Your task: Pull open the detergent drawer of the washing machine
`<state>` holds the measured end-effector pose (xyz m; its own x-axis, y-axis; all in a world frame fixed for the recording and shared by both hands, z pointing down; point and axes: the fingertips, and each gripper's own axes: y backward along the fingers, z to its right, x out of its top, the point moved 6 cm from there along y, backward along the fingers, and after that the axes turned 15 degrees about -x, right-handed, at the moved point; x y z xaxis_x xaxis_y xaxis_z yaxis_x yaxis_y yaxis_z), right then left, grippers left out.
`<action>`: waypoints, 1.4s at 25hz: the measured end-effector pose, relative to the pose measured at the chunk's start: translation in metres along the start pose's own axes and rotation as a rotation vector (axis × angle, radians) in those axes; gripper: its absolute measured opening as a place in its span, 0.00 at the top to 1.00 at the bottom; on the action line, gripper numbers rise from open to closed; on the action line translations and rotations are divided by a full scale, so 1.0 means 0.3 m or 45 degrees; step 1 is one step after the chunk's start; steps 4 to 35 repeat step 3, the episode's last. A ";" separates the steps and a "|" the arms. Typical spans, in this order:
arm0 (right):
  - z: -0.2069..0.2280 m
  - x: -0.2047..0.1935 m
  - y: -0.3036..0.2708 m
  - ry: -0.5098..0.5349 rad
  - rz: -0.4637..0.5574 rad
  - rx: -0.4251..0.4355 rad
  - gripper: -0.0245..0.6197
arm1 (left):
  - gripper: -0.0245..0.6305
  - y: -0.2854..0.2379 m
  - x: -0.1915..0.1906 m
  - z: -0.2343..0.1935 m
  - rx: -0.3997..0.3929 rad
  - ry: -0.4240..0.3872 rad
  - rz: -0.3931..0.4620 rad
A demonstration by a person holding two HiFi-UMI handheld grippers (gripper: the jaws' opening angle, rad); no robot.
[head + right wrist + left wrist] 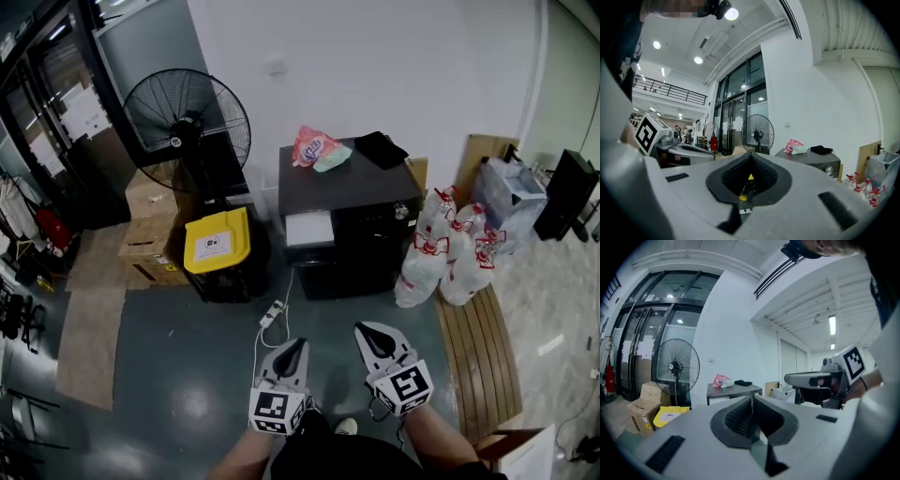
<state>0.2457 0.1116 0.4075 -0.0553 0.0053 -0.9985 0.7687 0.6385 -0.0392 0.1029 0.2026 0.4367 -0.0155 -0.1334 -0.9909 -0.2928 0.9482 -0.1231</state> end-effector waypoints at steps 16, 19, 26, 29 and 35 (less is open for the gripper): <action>-0.005 -0.001 0.006 -0.003 0.005 0.005 0.96 | 0.94 0.008 -0.007 0.006 0.004 0.004 0.000; -0.005 -0.001 0.006 -0.003 0.005 0.005 0.96 | 0.94 0.008 -0.007 0.006 0.004 0.004 0.000; -0.005 -0.001 0.006 -0.003 0.005 0.005 0.96 | 0.94 0.008 -0.007 0.006 0.004 0.004 0.000; -0.005 -0.001 0.006 -0.003 0.005 0.005 0.96 | 0.94 0.008 -0.007 0.006 0.004 0.004 0.000; -0.005 -0.001 0.006 -0.003 0.005 0.005 0.96 | 0.94 0.008 -0.007 0.006 0.004 0.004 0.000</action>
